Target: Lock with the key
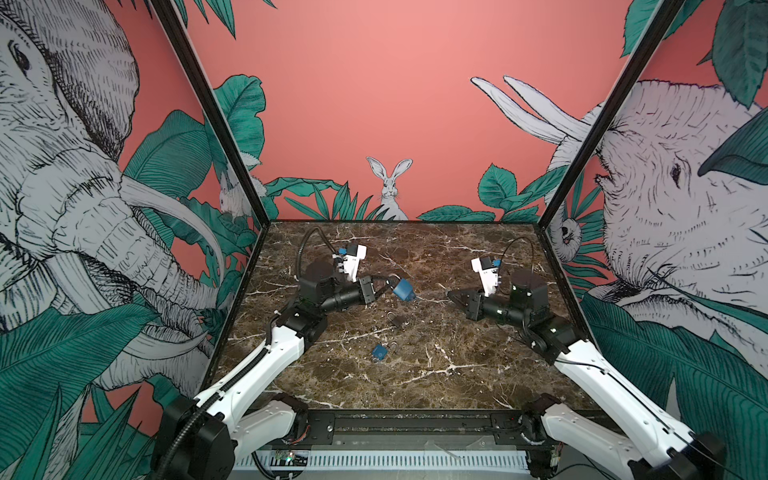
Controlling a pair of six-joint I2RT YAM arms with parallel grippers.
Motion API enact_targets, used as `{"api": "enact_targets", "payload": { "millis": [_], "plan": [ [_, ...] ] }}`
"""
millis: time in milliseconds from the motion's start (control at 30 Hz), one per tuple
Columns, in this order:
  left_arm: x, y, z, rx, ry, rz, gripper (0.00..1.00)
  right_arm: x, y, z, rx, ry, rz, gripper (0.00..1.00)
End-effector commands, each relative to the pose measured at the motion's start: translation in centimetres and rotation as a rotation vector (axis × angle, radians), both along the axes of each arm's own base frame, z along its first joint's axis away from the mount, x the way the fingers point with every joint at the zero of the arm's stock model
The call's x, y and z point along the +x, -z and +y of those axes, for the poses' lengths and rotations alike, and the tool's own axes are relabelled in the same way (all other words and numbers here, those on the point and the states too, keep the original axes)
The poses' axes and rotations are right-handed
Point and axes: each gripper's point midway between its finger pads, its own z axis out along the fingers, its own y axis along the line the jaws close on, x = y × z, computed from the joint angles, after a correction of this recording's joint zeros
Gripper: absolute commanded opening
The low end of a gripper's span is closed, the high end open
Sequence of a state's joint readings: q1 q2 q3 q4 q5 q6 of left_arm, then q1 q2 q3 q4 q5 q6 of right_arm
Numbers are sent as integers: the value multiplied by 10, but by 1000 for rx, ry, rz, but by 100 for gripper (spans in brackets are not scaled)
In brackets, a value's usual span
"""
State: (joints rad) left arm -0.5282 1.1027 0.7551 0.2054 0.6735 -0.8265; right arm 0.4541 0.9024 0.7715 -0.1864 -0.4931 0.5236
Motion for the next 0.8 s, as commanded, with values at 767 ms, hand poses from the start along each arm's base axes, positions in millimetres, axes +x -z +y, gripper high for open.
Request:
{"api": "enact_targets", "payload": {
  "millis": [767],
  "plan": [
    [-19,146,-173,391,338,185,0,-40,102,-132,-289,468,298,0]
  ]
}}
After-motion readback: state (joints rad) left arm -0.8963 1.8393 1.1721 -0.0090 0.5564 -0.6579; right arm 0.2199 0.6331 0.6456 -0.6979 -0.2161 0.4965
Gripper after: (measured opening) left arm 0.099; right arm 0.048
